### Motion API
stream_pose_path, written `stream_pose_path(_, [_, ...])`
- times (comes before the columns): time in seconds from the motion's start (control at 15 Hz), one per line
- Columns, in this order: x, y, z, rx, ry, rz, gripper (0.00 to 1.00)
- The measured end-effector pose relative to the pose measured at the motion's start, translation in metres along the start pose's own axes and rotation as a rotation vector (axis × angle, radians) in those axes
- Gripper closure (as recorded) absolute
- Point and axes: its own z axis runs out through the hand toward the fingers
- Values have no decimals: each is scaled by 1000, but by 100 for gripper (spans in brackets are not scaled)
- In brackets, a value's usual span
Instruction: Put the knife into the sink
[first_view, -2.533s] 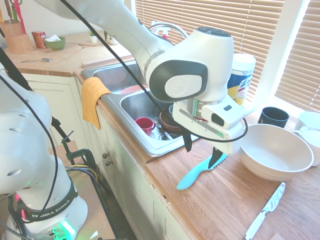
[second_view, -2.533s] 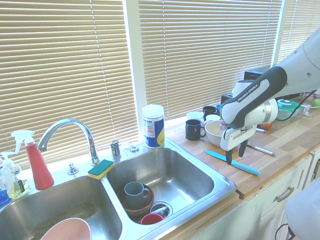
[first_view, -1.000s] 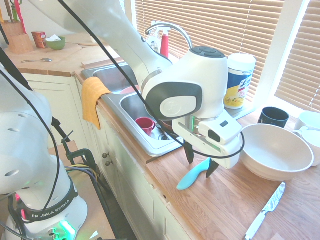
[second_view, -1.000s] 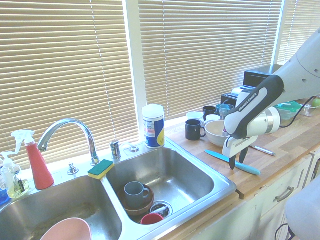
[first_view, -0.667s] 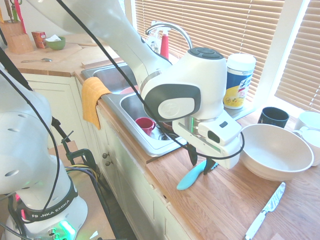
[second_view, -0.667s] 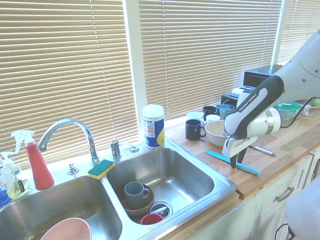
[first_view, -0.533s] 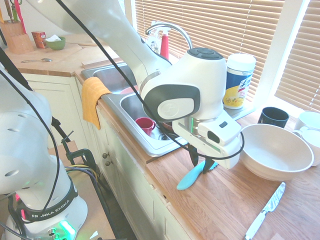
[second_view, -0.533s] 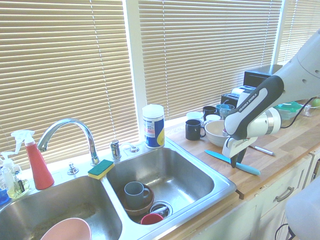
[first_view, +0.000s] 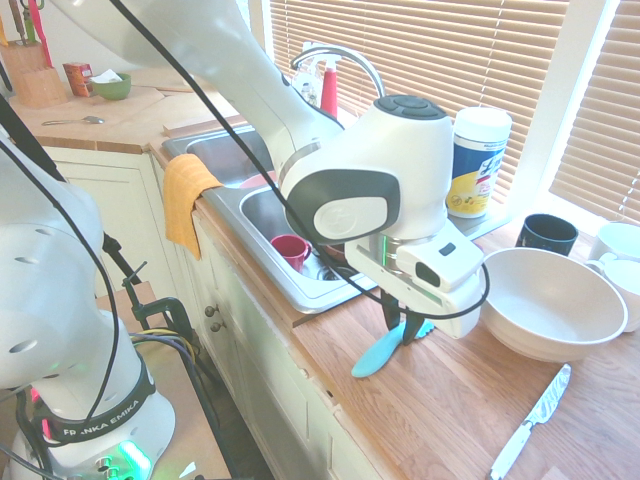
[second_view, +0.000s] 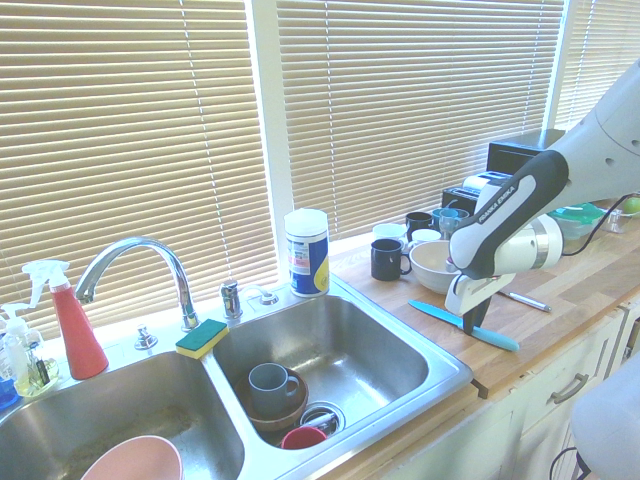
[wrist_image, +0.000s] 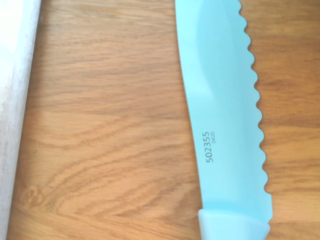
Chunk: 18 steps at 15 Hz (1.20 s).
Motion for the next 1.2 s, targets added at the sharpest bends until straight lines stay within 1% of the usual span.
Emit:
stream_pose_path(0.47, [0,-5,-6,4,5,-13,100])
stream_pose_path(0.93, [4,-25,-70,34,67,-29,100])
stream_pose_path(1.2, [-1,-31,-96,54,91,-24,100])
